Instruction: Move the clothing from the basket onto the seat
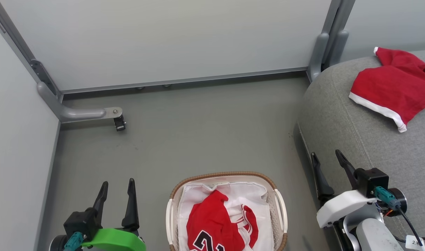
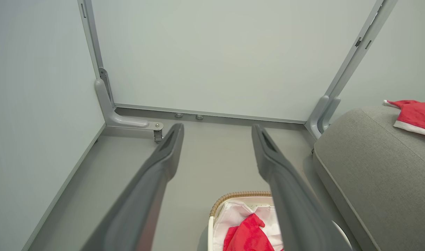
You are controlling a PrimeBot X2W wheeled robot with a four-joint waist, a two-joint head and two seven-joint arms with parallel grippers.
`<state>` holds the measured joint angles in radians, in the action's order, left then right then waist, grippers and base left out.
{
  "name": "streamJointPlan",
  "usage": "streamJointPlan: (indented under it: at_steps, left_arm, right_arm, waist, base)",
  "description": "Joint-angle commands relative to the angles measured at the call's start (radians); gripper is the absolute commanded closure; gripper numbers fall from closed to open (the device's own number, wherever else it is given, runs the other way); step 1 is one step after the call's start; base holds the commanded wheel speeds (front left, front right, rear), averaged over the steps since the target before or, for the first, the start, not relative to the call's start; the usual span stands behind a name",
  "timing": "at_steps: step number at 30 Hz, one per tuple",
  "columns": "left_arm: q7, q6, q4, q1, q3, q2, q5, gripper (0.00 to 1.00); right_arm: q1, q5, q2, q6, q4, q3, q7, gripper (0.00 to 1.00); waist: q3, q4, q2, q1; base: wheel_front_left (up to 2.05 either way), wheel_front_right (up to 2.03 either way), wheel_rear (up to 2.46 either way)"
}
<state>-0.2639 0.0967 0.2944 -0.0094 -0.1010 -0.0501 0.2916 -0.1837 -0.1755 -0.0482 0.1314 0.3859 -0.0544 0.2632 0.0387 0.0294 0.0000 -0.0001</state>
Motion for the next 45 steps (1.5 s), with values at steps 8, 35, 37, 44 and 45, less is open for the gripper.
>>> streamJointPlan:
  at_steps: [8,35,37,44,45]
  left_arm:
    - [-0.001,0.007,-0.006,-0.030,-0.010,-0.001,-0.010,0.00]
    - [0.030,0.034,0.612,-0.649,-0.668,-0.003,-0.071,0.00]
    - [0.043,0.034,0.669,-0.686,-0.710,-0.003,-0.072,0.00]
    - [0.086,0.034,0.772,-0.771,-0.823,-0.003,-0.033,0.00]
    - [0.091,0.034,0.783,-0.785,-0.840,-0.003,-0.028,0.00]
  right_arm:
    - [-0.019,0.016,-0.004,-0.001,-0.023,0.027,0.002,0.00]
    - [-0.368,0.126,-0.004,-0.001,-0.339,0.159,0.002,0.00]
    - [-0.383,0.120,-0.004,-0.001,-0.365,0.161,0.002,0.00]
    - [-0.416,0.115,-0.003,-0.001,-0.454,0.186,0.002,0.00]
    - [-0.421,0.112,-0.003,-0.001,-0.465,0.186,0.002,0.00]
  waist:
    - [0.042,-0.001,0.0000,0.0001]
    - [0.670,-0.106,0.0000,0.0001]
    - [0.709,-0.121,0.0000,0.0001]
    - [0.812,-0.160,0.0000,0.0001]
    - [0.826,-0.165,0.0000,0.0001]
  base:
    - [0.00,0.00,0.00]
    - [0.00,0.00,0.00]
    - [0.00,0.00,0.00]
    - [0.00,0.00,0.00]
    - [0.00,0.00,0.00]
